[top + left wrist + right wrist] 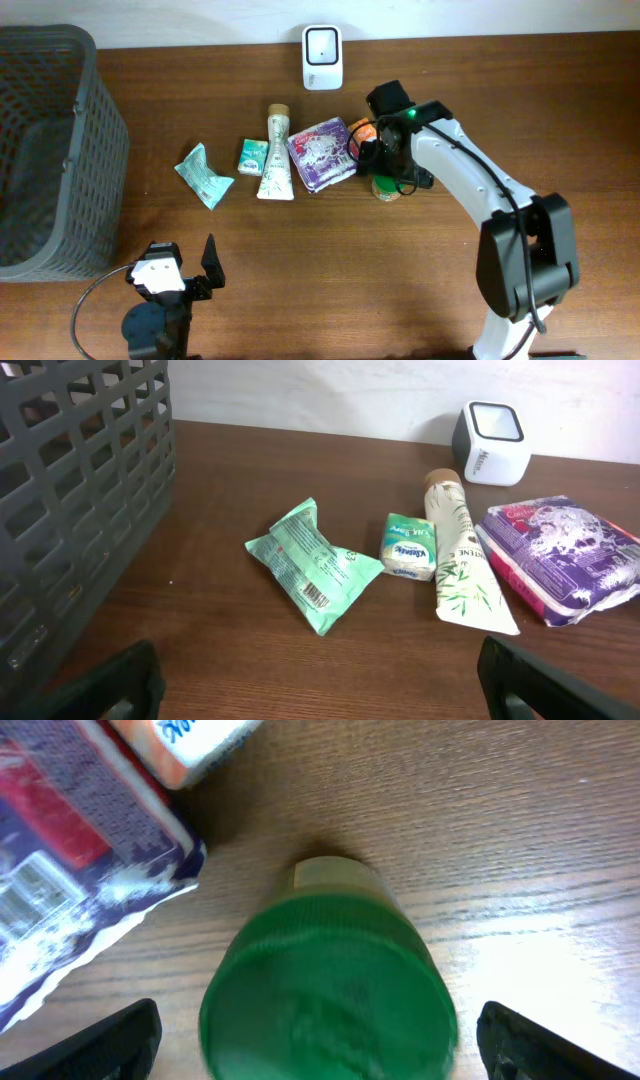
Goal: Scan the item barcode
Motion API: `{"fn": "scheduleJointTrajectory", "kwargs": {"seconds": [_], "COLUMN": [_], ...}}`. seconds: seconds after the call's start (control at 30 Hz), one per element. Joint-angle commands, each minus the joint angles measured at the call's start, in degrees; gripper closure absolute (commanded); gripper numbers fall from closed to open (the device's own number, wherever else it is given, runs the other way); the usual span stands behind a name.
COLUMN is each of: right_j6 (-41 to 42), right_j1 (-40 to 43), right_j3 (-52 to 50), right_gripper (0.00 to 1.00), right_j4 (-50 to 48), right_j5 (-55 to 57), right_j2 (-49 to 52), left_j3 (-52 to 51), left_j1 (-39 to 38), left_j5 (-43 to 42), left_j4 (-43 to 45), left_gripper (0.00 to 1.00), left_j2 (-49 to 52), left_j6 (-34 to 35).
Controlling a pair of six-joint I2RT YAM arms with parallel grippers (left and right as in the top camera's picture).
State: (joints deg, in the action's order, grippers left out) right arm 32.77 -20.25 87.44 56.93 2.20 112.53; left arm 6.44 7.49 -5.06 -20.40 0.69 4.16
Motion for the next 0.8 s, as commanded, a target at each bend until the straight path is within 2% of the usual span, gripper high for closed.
{"fn": "scheduleJointTrajectory", "kwargs": {"seconds": [0.0, 0.07, 0.1, 0.17, 0.33, 0.5, 0.67, 0.77], "right_j6": [-1.0, -3.2, -3.9, -4.8, -9.0, -21.3, -35.6, -35.6], "right_j1": [0.0, 0.0, 0.0, 0.1, 0.1, 0.1, 0.1, 0.1], "right_j3": [0.9, 1.0, 1.2, 2.1, 6.1, 13.1, 19.7, 21.8], "right_gripper": [0.05, 0.21, 0.33, 0.38, 0.39, 0.4, 0.41, 0.41], "right_j4": [-1.9, -2.5, -2.6, -2.0, 1.7, 4.9, 7.0, 6.0], "right_j5": [1.1, 1.1, 1.1, 1.1, 1.1, 0.3, -6.6, -6.4], "right_j2": [2.2, 2.1, 2.0, 1.9, 1.9, 1.9, 1.9, 1.9], "left_j3": [-0.1, -0.1, -0.1, -0.1, -0.1, -0.1, -0.1, -0.1], "left_j1": [0.2, 0.2, 0.2, 0.2, 0.2, 0.2, 0.2, 0.2], "left_j5": [0.4, 0.4, 0.4, 0.4, 0.4, 0.4, 0.4, 0.4], "left_j4": [-0.3, -0.3, -0.3, -0.3, -0.3, -0.3, -0.3, -0.3], "left_gripper": [0.01, 0.01, 0.01, 0.01, 0.01, 0.01, 0.01, 0.01], "left_j2": [-0.3, -0.3, -0.3, -0.3, -0.3, -0.3, -0.3, -0.3], "left_j6": [0.5, 0.5, 0.5, 0.5, 0.5, 0.5, 0.5, 0.5]}}
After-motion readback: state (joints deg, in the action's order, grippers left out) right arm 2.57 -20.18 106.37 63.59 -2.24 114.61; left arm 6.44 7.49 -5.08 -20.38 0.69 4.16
